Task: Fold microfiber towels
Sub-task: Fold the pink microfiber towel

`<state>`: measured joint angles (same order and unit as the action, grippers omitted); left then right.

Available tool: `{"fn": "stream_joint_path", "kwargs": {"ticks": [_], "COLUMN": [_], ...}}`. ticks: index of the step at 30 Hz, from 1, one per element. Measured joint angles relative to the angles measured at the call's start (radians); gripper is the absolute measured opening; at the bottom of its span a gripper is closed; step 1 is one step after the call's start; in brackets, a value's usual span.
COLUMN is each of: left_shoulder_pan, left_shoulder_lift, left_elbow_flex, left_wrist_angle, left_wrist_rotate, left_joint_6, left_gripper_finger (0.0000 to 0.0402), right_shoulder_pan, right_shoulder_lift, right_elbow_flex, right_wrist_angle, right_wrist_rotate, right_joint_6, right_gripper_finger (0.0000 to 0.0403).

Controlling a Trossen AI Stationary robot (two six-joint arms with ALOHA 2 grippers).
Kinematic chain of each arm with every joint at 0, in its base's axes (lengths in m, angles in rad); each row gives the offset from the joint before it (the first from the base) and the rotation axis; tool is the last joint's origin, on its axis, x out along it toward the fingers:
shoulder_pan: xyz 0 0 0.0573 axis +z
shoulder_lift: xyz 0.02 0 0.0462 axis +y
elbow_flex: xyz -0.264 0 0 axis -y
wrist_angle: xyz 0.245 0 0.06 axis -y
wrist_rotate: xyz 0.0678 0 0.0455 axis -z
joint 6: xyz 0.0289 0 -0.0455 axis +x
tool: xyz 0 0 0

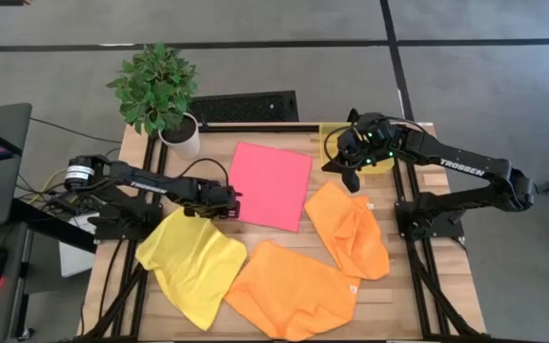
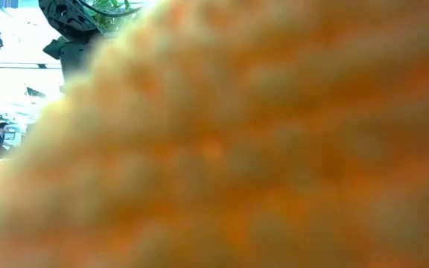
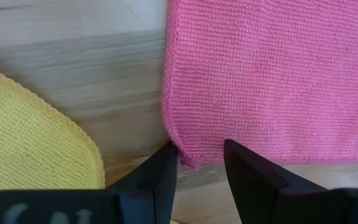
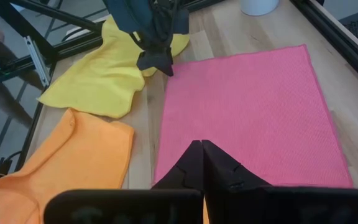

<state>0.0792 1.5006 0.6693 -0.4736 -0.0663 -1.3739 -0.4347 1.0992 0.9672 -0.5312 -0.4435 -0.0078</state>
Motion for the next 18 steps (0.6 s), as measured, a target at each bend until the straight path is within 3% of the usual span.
{"fn": "stream_joint_path", "kwargs": {"ticks": [5,8,12,18], "left_shoulder_pan": [0.000,0.000,0.000,0.000], "left_shoulder_lift": [0.001,0.002,0.002,0.003], "left_elbow_flex": [0.000,-0.001,-0.003,0.043], "left_wrist_angle": [-0.005,-0.012,-0.025,-0.068], "left_wrist_rotate": [-0.002,-0.005,-0.020,-0.034], "left_joint_6": [0.000,-0.003,0.013,0.070], "left_gripper_finger": [0.0119,0.0089,0.0019,0.0002], "right_shoulder_pan": [0.000,0.000,0.003,0.039], "right_shoulder_lift": [0.000,0.000,0.016,0.080], "right_elbow_flex": [0.000,0.000,0.000,-0.002], "right_wrist_angle": [0.000,0.000,-0.005,-0.037], "right_wrist_rotate": [0.000,0.000,0.000,-0.003], "right_joint_6": [0.000,-0.001,-0.033,-0.169], "right_gripper_finger": [0.0015,0.0015,0.0018,0.0012]}}
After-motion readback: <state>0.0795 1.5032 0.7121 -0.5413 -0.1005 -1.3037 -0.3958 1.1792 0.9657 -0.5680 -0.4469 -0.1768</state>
